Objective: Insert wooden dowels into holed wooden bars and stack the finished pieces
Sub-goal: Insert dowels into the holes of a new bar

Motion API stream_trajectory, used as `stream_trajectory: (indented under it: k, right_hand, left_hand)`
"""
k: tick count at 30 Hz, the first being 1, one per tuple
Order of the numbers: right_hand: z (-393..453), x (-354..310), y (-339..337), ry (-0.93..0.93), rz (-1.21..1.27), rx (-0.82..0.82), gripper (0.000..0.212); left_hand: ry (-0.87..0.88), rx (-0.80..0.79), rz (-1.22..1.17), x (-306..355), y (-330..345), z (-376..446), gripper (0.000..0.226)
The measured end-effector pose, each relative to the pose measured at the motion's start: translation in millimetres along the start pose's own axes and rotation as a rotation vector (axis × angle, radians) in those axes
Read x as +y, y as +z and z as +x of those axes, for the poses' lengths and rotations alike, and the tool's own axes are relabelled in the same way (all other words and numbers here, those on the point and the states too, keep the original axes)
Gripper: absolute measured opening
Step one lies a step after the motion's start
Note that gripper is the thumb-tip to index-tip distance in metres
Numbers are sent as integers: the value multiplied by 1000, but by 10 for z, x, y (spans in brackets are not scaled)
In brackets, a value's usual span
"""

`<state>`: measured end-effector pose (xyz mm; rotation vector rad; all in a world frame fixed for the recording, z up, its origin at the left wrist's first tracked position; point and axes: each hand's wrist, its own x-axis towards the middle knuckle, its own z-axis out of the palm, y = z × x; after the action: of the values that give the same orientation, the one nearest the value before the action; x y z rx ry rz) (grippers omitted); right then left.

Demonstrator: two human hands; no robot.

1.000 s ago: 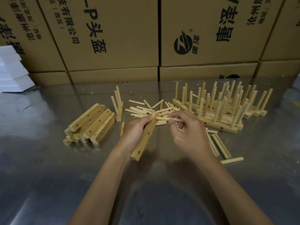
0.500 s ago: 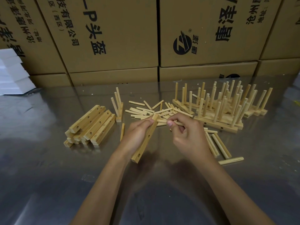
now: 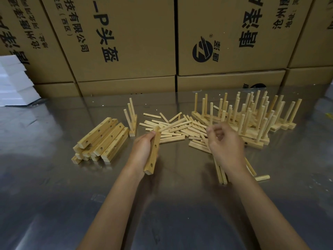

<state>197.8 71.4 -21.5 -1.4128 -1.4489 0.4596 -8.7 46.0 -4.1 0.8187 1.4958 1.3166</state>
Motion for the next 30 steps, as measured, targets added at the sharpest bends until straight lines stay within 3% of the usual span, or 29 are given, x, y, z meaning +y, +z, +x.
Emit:
stream_trajectory:
  k: [3, 6, 10, 12, 16, 18, 23, 30]
  right_hand:
    - [12, 156, 33, -19, -491, -137, 22]
    - [13, 185, 64, 24, -570, -213, 22]
    - [13, 143, 34, -2, -466, -118, 8]
    - [3, 53, 5, -47, -285, -125, 8]
    - [-148, -239, 47, -70, 177, -495, 20]
    - [-251, -297, 140, -122, 215, -541, 22]
    - [-297, -325, 207, -180, 248, -377, 23]
    - [-329, -347, 207, -317, 152, -283, 18]
  left_hand:
    - [-5, 17, -8, 12, -24, 9, 28]
    - [6, 21, 9, 3, -29, 27, 29]
    - [-23, 29, -37, -4, -51, 45, 30]
    - [-59, 33, -76, -6, -73, 53, 29]
    - [-93, 34, -129, -16, -112, 76, 27]
    - [-87, 23, -134, -16, -111, 66, 27]
    - [-70, -30, -86, -15, -40, 36, 29]
    - [-3, 4, -9, -40, 20, 33, 30]
